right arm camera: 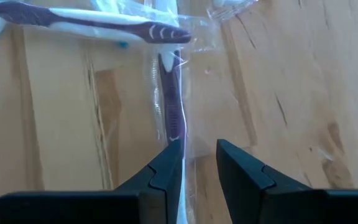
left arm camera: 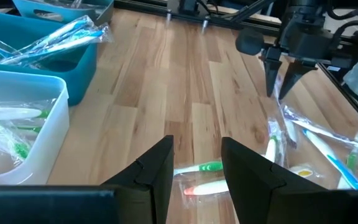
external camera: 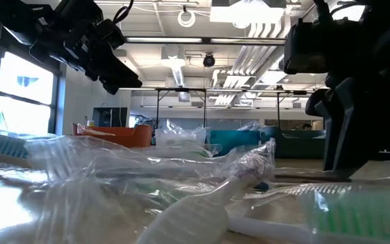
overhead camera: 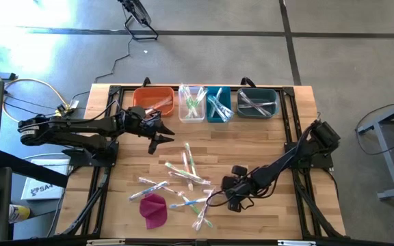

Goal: Pick & Place Toothbrushes
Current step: Put the purple toothbrush into the green bin

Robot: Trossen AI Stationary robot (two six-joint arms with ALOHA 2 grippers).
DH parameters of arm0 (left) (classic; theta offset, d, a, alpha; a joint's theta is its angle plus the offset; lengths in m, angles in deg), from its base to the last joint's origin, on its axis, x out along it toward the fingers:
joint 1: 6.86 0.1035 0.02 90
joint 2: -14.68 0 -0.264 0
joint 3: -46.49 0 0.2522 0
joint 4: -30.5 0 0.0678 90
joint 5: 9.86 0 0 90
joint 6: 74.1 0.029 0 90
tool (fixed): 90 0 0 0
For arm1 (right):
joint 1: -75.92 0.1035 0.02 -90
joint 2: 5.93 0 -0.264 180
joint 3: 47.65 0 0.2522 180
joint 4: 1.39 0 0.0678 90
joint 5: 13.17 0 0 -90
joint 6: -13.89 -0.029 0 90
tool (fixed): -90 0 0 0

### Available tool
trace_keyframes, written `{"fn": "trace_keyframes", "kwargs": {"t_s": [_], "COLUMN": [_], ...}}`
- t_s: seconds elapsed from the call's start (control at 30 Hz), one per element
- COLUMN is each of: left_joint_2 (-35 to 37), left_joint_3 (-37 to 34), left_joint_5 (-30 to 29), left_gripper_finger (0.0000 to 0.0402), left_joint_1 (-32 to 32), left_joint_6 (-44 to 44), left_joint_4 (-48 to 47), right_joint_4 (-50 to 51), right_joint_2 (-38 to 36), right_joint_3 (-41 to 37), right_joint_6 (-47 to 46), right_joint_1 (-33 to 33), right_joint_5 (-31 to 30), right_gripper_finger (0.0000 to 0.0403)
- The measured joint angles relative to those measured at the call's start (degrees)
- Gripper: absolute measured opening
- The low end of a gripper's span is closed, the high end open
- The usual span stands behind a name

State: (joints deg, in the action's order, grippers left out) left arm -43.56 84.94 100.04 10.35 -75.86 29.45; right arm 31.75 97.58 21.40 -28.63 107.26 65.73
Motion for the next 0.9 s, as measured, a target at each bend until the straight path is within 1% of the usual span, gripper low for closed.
{"fn": "trace_keyframes", "kwargs": {"t_s": [0.27,0.4,0.53,0.7,0.9], "left_joint_2": [0.0,0.0,0.0,0.0,0.0], "left_joint_3": [0.0,0.0,0.0,0.0,0.0], "left_joint_5": [-0.02,-0.17,-0.15,-0.15,-0.13], "left_gripper_finger": [0.0132,0.0132,0.0132,0.0132,0.0132], "left_joint_1": [0.0,0.0,0.0,0.0,0.0], "left_joint_6": [0.0,0.0,-0.02,-0.02,-0.02], "left_joint_4": [0.0,0.0,-0.01,-0.19,-0.24], "right_joint_4": [-0.59,0.39,0.91,0.0,-1.27], "right_joint_2": [0.05,-1.22,-3.99,-5.97,-5.58], "right_joint_3": [-0.11,-0.44,-0.43,-0.43,-0.39], "right_joint_6": [0.11,0.36,0.58,0.74,0.95], "right_joint_1": [0.16,0.09,-0.55,-0.98,-0.96], "right_joint_5": [-0.1,-3.61,-5.19,-4.49,-1.9], "right_gripper_finger": [0.0094,0.0094,0.0094,0.0094,0.0094]}}
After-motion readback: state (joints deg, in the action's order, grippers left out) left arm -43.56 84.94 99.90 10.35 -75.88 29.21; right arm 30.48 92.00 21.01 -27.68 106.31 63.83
